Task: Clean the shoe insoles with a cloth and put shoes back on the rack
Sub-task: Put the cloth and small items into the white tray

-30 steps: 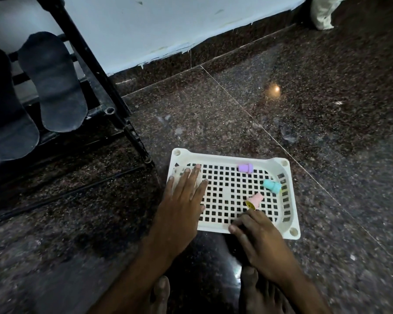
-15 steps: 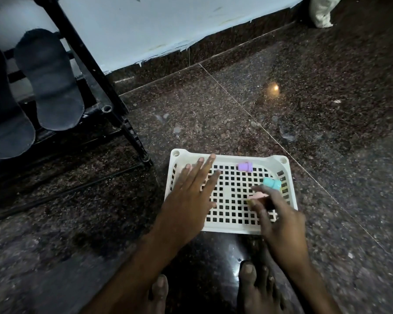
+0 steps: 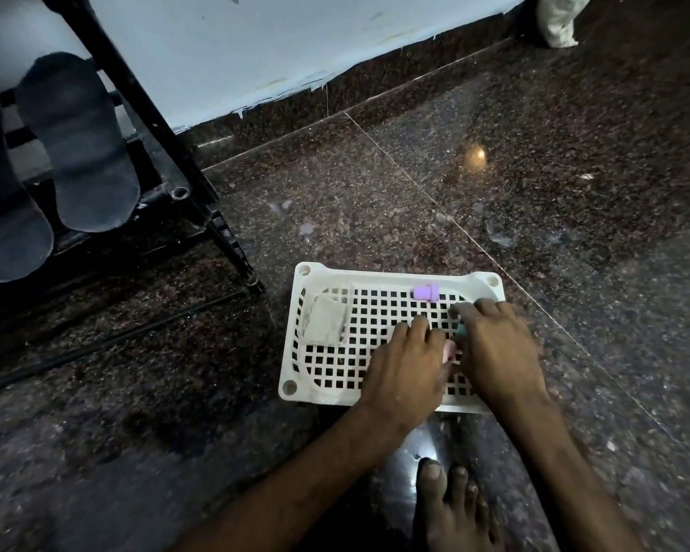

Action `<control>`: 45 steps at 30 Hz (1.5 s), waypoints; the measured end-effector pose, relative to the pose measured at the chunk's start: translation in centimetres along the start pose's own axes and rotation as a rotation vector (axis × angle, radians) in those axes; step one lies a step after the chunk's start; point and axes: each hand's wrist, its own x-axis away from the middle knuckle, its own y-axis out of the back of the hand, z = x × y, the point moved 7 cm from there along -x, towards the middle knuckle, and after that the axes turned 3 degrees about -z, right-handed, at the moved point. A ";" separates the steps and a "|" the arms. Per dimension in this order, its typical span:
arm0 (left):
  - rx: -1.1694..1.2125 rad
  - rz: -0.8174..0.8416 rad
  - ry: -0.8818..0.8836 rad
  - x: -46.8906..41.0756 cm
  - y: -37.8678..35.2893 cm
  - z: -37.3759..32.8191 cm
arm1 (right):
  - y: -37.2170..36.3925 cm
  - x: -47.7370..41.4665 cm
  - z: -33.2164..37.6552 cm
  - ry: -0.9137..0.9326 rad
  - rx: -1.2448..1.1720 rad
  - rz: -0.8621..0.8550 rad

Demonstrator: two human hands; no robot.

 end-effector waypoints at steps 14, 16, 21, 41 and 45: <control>0.466 -0.105 0.333 5.3 3.6 6.8 | 0.6 -3.4 3.6 0.130 -0.013 -0.070; 0.480 -0.101 0.325 4.9 3.8 7.2 | 0.4 -3.3 3.3 0.096 -0.007 -0.070; 0.416 -0.164 0.279 3.8 4.9 6.1 | 0.9 -2.3 2.0 0.035 -0.149 -0.195; -0.206 -0.172 0.164 -4.1 5.6 8.9 | 0.9 0.1 -0.4 0.022 -0.242 -0.103; -0.251 -0.161 0.162 -4.1 5.7 8.8 | 0.9 0.0 -0.4 0.026 -0.249 -0.082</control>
